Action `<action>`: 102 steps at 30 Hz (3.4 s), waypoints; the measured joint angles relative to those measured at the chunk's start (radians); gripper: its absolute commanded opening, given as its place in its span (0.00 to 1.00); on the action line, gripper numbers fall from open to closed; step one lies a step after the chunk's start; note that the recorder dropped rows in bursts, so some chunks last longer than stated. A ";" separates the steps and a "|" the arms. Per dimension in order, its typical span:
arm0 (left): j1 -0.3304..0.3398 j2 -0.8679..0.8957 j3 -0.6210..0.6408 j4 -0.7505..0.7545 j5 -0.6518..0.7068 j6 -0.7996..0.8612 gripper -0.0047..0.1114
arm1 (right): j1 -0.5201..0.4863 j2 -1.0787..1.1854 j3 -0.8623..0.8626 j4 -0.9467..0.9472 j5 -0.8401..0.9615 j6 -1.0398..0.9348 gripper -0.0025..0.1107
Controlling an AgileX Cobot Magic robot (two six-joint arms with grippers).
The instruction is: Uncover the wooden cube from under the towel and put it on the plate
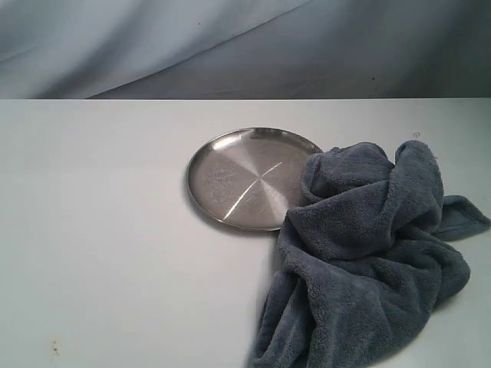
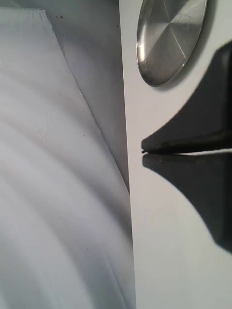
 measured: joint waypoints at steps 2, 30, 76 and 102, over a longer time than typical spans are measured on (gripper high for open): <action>0.000 0.000 0.000 0.000 0.000 0.000 0.04 | 0.000 0.000 0.000 0.000 0.000 0.000 0.02; 0.000 0.000 0.000 0.000 0.000 0.000 0.04 | 0.000 0.000 0.000 0.000 0.000 0.000 0.02; 0.000 0.000 0.000 0.000 0.000 0.000 0.04 | 0.000 -0.002 -0.143 0.062 -0.150 0.194 0.02; 0.000 0.000 0.000 0.000 0.000 0.000 0.04 | 0.126 0.391 -0.784 0.054 0.867 0.075 0.02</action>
